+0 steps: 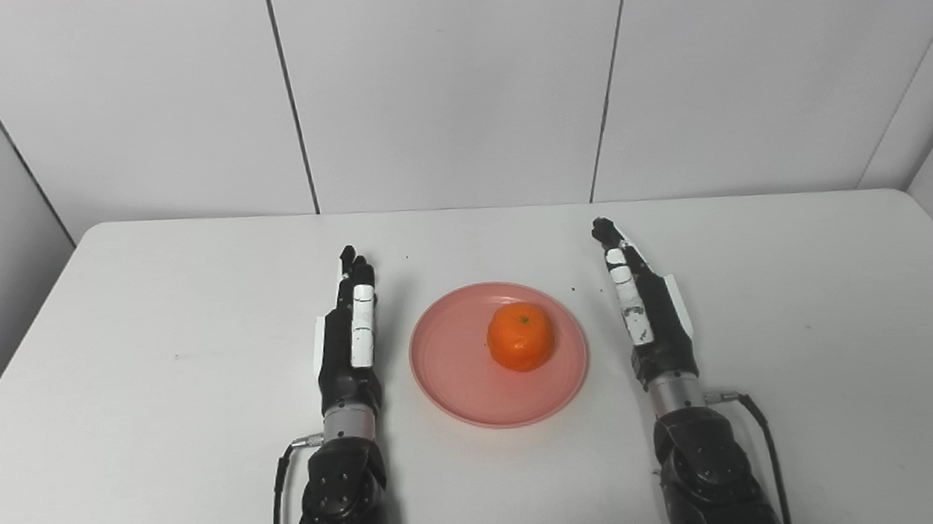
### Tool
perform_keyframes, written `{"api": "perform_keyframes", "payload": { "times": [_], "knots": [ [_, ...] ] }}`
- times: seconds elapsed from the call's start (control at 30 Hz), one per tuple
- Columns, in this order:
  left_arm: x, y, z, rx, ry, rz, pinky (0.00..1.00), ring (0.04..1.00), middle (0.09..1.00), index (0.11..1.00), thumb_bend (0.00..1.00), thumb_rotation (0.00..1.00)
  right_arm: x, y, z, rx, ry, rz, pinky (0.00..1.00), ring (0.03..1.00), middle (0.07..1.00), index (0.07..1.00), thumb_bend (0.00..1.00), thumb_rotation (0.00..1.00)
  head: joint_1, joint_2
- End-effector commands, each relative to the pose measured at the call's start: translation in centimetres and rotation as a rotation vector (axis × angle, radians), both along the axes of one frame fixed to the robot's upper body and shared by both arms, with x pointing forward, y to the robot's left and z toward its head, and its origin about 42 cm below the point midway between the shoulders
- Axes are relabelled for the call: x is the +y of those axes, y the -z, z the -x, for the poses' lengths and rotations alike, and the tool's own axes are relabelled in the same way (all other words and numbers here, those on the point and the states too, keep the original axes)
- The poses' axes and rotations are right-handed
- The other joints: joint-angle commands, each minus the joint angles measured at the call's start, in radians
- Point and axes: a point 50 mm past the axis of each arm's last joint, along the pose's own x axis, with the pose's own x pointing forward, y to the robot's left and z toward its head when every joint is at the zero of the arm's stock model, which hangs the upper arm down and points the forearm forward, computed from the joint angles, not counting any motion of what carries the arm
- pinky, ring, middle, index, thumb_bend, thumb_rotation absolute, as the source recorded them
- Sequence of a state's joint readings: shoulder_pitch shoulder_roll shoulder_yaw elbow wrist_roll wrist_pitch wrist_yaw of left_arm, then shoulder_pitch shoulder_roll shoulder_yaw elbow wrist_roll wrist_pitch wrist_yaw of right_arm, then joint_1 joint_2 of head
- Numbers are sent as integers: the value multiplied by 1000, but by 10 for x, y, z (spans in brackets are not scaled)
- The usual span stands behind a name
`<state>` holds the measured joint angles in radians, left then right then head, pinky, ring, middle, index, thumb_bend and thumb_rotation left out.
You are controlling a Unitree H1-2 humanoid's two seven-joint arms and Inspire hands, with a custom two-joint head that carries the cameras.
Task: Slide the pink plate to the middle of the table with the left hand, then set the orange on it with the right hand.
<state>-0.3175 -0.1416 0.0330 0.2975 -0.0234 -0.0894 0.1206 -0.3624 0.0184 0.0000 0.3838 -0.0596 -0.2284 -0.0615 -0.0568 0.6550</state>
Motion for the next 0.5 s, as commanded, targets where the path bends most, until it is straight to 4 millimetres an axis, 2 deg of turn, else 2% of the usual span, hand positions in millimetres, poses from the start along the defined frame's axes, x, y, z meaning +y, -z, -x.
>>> {"api": "perform_keyframes", "payload": {
  "times": [0.0,0.23,0.47],
  "knots": [
    [-1,-3,0,4,22,-1,1000,1000,1000,1000,808,948,-10,33,17,75,26,10,1000,972,915,884,863,1000,1,-1],
    [2,-2,-1,17,28,-17,1000,1000,1000,1000,822,941,-9,31,16,74,35,-20,1000,961,907,879,867,1000,-2,-1],
    [3,0,-2,18,34,-28,1000,1000,1000,1000,840,936,-9,29,15,68,58,-36,989,927,901,882,810,1000,-5,0]
  ]
}}
